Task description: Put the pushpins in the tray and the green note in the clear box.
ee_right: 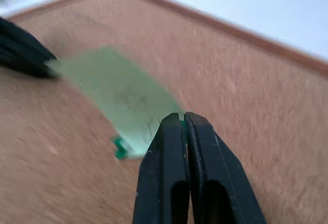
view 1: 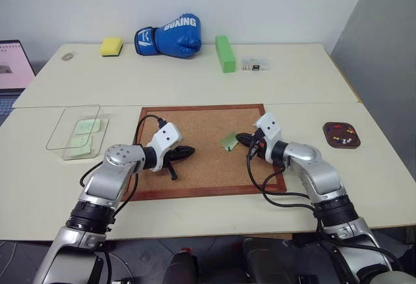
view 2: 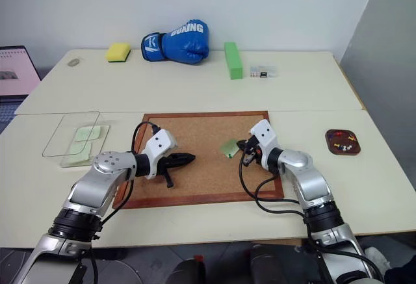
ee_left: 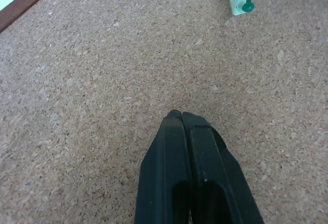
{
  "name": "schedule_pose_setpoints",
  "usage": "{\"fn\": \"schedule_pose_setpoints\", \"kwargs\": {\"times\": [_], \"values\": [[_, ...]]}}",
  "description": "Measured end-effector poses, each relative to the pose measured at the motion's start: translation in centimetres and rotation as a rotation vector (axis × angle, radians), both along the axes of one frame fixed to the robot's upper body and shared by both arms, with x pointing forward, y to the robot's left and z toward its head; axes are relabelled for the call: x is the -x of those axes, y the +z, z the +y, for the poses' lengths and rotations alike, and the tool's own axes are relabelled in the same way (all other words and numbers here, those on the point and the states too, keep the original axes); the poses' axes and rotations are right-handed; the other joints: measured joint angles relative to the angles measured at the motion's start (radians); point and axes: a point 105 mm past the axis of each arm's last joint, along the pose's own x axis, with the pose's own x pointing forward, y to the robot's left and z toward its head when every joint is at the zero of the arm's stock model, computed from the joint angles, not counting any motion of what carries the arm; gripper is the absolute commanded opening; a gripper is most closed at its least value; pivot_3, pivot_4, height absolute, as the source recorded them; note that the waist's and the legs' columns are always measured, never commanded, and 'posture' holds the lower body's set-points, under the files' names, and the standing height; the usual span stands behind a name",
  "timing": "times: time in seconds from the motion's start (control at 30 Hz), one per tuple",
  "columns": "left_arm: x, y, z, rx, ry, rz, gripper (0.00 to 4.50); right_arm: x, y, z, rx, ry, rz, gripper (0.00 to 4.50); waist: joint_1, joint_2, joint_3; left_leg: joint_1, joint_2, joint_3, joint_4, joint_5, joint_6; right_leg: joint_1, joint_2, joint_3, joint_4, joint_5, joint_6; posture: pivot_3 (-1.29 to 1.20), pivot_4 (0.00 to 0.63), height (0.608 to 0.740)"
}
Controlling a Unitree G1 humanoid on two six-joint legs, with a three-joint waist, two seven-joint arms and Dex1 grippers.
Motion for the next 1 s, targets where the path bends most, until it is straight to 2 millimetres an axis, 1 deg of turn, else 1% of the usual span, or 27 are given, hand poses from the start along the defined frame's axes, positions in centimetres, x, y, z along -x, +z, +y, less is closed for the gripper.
{"fn": "schedule_pose_setpoints", "kwargs": {"times": [0.1,0.23,0.33,0.37,0.43,0.53,0.57,0.63,0.7,0.73,0.77,0.83,0.87,0.9,0.93,1.0], "values": [[0.0,0.0,0.0,0.0,0.001,0.001,0.0,-0.2,0.3,-0.6,-0.005,-0.022,-0.004,0.06,0.0,0.0,0.0,0.0,0.0,0.0,0.0,0.0,0.0,0.0,0.0,0.0,0.0,0.0,0.0,0.0,0.15,0.74],[0.0,0.0,0.0,0.0,0.001,0.001,0.0,-0.3,0.5,-1.0,-0.012,-0.042,0.0,0.06,0.0,0.0,0.0,0.0,0.0,0.0,0.0,0.0,0.0,0.0,0.0,0.0,0.0,0.0,0.0,0.0,0.15,0.74],[0.0,0.0,0.0,0.0,0.0,0.001,0.0,-0.4,1.0,-1.5,-0.028,-0.061,-0.009,0.06,0.0,0.0,0.0,0.0,0.0,0.0,0.0,0.0,0.0,0.0,0.0,0.0,0.0,0.0,0.0,0.0,0.15,0.74],[0.0,0.0,0.0,0.0,0.0,0.001,0.0,-0.5,1.2,-1.8,-0.031,-0.073,-0.014,0.06,0.0,0.0,0.0,0.0,0.0,0.0,0.0,0.0,0.0,0.0,0.0,0.0,0.0,0.0,0.0,0.0,0.15,0.74],[0.0,0.0,0.0,0.0,0.0,0.001,0.0,-0.9,1.7,-3.0,-0.035,-0.132,-0.032,0.06,0.0,0.0,0.0,0.0,0.0,0.0,0.0,0.0,0.0,0.0,0.0,0.0,0.0,0.0,0.0,0.0,0.15,0.74],[0.0,0.0,0.0,0.0,0.0,0.001,0.0,-1.9,2.5,-6.2,-0.032,-0.305,-0.07,0.06,0.0,0.0,0.0,0.0,0.0,0.0,0.0,0.0,0.0,0.0,0.0,0.0,0.0,0.0,0.0,0.0,0.15,0.74],[0.0,0.0,0.0,0.0,0.0,0.001,0.0,-2.4,2.9,-7.9,-0.032,-0.406,-0.091,0.06,0.0,0.0,0.0,0.0,0.0,0.0,0.0,0.0,0.0,0.0,0.0,0.0,0.0,0.0,0.0,0.0,0.15,0.74],[0.0,0.0,0.0,0.0,0.0,0.002,0.0,-2.8,3.6,-10.4,-0.04,-0.548,-0.123,0.06,0.0,0.0,0.0,0.0,0.0,0.0,0.0,0.0,0.0,0.0,0.0,0.0,0.0,0.0,0.0,0.0,0.15,0.74],[0.0,0.0,0.0,0.0,0.0,0.002,0.0,-3.0,4.1,-12.5,-0.052,-0.665,-0.142,0.06,0.0,0.0,0.0,0.0,0.0,0.001,0.0,0.0,0.0,0.0,0.0,0.001,0.0,0.0,0.0,0.0,0.15,0.74],[0.0,0.0,0.0,0.001,-0.001,0.001,0.0,-3.0,4.2,-14.1,-0.061,-0.752,-0.146,0.06,0.0,0.0,0.0,0.0,0.0,0.001,0.0,0.0,0.0,0.0,0.0,0.001,0.0,0.0,0.0,0.0,0.15,0.74],[0.0,0.0,0.0,0.001,-0.002,0.001,0.0,-3.1,4.3,-15.8,-0.071,-0.839,-0.142,0.06,0.001,0.0,0.0,0.0,0.0,0.001,0.0,0.0,0.0,0.0,0.0,0.001,0.0,0.0,0.0,0.0,0.15,0.74],[0.0,0.0,0.0,0.001,-0.003,0.001,0.0,-3.0,4.2,-18.3,-0.085,-0.955,-0.134,0.06,0.0,0.0,0.0,0.0,0.0,0.001,0.0,0.0,0.0,0.0,0.0,0.001,0.0,0.0,0.0,0.0,0.15,0.74],[0.1,0.0,0.0,0.0,-0.004,0.002,0.0,-2.8,4.0,-20.0,-0.096,-1.03,-0.123,0.06,0.0,0.0,0.0,0.0,0.0,0.001,-0.001,0.0,0.0,0.0,0.0,0.001,-0.001,0.0,0.0,0.0,0.15,0.74],[0.0,0.0,0.0,0.0,-0.004,0.002,0.0,-2.7,3.9,-20.7,-0.104,-1.066,-0.114,0.06,0.0,0.0,0.0,0.0,0.0,0.001,-0.001,0.0,0.0,0.0,0.0,0.001,-0.001,0.0,0.0,0.0,0.15,0.74],[0.0,0.0,0.0,0.0,-0.003,0.003,0.0,-2.5,3.6,-21.9,-0.118,-1.127,-0.096,0.06,0.0,0.0,0.0,0.0,0.0,0.001,-0.001,0.0,0.0,0.0,0.0,0.001,0.0,0.0,0.0,0.0,0.15,0.74],[0.0,0.0,0.0,0.0,-0.003,0.003,0.0,-2.2,3.0,-23.3,-0.135,-1.205,-0.059,0.06,0.0,0.0,0.0,0.0,0.0,0.001,-0.001,0.0,0.0,0.0,0.0,0.001,0.0,0.0,0.0,0.0,0.15,0.74]]}}
